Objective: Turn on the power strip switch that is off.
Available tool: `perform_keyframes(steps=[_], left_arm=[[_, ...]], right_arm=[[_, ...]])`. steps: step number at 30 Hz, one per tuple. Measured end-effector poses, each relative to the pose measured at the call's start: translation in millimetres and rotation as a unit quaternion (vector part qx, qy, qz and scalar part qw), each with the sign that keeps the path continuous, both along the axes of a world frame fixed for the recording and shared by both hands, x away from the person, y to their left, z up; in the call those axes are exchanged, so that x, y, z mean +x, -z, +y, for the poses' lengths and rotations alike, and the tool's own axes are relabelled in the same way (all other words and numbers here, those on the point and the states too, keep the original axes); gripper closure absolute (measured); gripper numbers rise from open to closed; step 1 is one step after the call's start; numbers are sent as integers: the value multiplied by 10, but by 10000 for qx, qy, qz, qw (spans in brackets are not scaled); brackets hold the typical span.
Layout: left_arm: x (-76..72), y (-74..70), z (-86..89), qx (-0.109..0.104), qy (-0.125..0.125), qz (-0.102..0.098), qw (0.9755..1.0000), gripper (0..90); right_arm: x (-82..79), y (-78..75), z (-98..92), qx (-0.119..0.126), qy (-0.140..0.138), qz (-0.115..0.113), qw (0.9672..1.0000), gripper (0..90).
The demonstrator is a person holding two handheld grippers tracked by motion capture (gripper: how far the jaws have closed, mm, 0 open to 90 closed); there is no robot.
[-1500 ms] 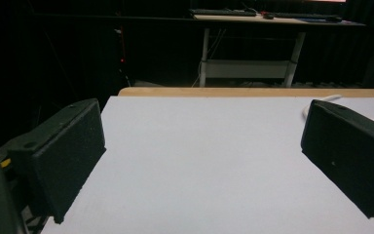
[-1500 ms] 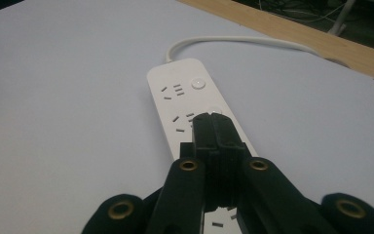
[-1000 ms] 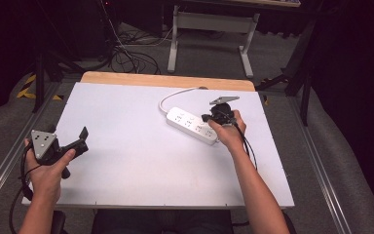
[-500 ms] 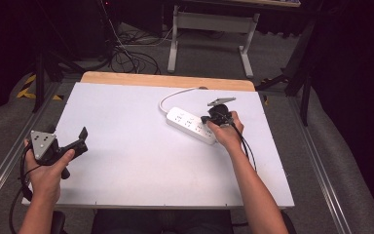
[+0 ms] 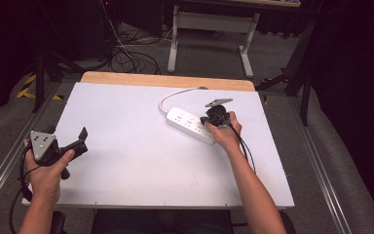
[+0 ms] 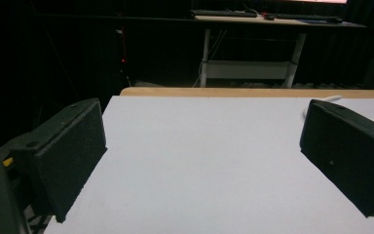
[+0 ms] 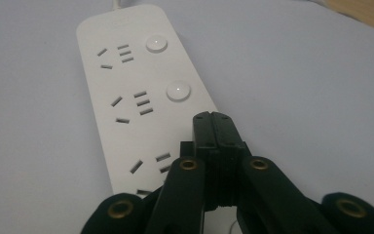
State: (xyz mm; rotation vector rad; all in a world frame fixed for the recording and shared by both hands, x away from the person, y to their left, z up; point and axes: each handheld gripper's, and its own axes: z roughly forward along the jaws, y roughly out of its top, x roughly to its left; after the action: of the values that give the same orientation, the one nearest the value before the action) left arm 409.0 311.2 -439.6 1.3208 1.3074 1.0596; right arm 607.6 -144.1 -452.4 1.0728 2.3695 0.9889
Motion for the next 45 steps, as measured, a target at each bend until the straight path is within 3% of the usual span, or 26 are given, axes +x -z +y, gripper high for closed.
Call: perform_keyframes(steps=[6,9,13,21,45], left_arm=[[-4,0,-1,4,-1,5,10000,37],[-4,1,-3,20,14,11,10000,37],[-7,-1,-5,53,10,34,10000,37],[-4,-1,-14,51,47,34,10000,37],[16,4,-35,67,78,37,9999,38]], right_arm=[[-2,1,25,-83,58,16,9999,900],[27,-17,28,-61,144,213,9997,900],[43,-27,40,-81,192,307,9993,900],[67,-61,130,-437,257,400,9979,900],[60,-45,96,-281,244,373,9986,900]])
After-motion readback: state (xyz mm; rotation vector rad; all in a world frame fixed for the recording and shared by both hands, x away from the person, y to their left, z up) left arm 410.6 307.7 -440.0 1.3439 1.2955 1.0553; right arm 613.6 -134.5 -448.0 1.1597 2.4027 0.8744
